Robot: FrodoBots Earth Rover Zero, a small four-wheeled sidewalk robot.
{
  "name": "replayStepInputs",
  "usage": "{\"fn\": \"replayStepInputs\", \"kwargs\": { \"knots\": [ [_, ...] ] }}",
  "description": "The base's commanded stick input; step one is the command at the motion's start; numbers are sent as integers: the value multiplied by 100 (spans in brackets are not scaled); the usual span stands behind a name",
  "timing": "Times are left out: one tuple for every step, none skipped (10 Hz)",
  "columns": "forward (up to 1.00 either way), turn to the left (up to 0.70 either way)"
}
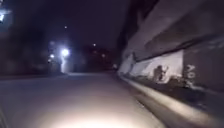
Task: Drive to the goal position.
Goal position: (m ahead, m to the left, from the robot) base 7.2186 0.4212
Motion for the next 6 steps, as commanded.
{"fn": "replayStepInputs", "kwargs": {
  "knots": [
    [70, 0],
    [70, 0],
    [70, 0],
    [70, 0],
    [70, 0],
    [70, 0]
  ]
}}
